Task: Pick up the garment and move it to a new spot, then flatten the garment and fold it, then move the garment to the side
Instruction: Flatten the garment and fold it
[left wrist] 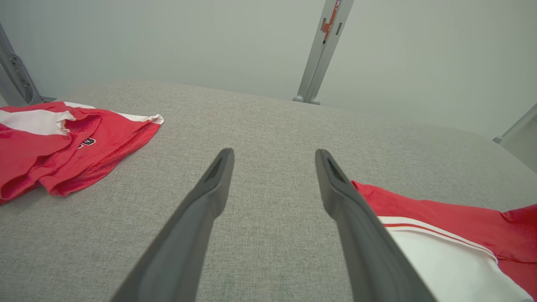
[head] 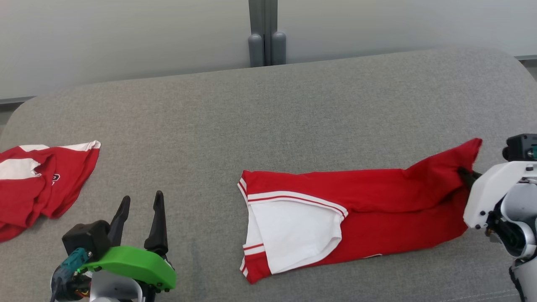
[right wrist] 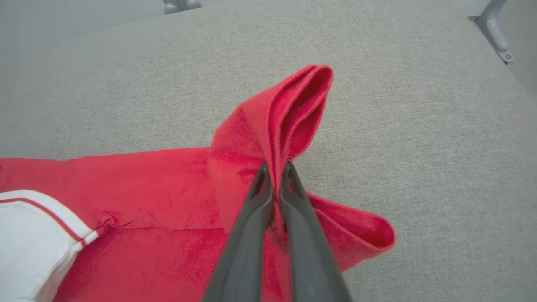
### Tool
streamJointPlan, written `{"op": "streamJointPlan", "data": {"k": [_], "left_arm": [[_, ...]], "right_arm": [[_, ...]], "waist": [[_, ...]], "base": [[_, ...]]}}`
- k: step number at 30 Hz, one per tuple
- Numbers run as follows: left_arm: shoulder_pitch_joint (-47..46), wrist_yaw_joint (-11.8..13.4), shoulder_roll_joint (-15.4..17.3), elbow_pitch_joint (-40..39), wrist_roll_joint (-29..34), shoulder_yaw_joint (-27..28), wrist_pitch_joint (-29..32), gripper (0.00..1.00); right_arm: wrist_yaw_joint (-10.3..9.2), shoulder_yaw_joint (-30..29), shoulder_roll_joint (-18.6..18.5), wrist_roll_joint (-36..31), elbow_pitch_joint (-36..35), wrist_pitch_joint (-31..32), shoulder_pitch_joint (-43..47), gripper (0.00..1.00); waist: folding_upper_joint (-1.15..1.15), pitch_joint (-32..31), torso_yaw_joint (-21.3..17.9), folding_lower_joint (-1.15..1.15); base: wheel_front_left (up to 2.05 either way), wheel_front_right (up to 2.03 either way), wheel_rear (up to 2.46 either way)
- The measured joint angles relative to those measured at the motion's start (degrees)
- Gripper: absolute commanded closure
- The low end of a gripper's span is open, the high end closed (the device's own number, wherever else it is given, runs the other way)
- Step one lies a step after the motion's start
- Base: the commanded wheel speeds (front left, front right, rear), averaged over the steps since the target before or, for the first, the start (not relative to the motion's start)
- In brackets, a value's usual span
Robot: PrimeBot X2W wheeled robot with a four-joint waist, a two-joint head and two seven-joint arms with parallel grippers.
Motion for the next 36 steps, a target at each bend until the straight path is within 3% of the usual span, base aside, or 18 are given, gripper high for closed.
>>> {"op": "streamJointPlan", "data": {"k": [7, 14, 23, 33, 35, 36], "left_arm": [[-0.08, -0.42, -0.32, 0.69, -0.30, -0.54, -0.02, 0.00], [-1.03, -0.98, -0.53, 1.49, -0.43, -0.98, -0.35, 0.00], [-2.63, -1.29, -1.40, 2.52, -0.47, -1.80, -0.81, 0.00], [-3.70, -1.19, -2.31, 4.01, -0.51, -2.12, -1.55, 0.00], [-3.75, -1.16, -2.58, 4.26, -0.62, -2.20, -1.83, 0.00], [-3.77, -1.16, -2.72, 4.35, -0.67, -2.27, -1.88, 0.00]], "right_arm": [[0.00, 6.56, 4.17, 4.10, -11.70, 5.24, 2.20, 1.00], [0.00, 13.08, 8.95, 6.15, -14.24, 6.94, 2.43, 1.00], [-0.03, 19.29, 14.37, 7.82, -6.39, 3.33, -0.72, 1.00], [-0.03, 24.73, 15.47, 9.70, 5.33, -3.16, -5.48, 1.00], [-0.03, 26.18, 15.51, 11.47, 6.68, -4.94, -6.28, 0.42], [-0.03, 27.00, 15.52, 12.10, 7.33, -5.78, -6.81, 0.00]], "waist": [[0.00, -0.12, 1.52, 0.00], [0.00, 0.38, 4.30, 0.00], [0.00, 1.70, 7.89, 0.00], [0.00, 2.52, 10.42, 0.00], [0.00, 2.44, 10.48, 0.00], [0.00, 2.41, 10.47, 0.00]], "base": [[0.00, 0.00, 0.00], [0.00, 0.00, 0.00], [0.00, 0.00, 0.00], [0.00, 0.00, 0.00], [0.00, 0.00, 0.00], [0.00, 0.00, 0.00]]}}
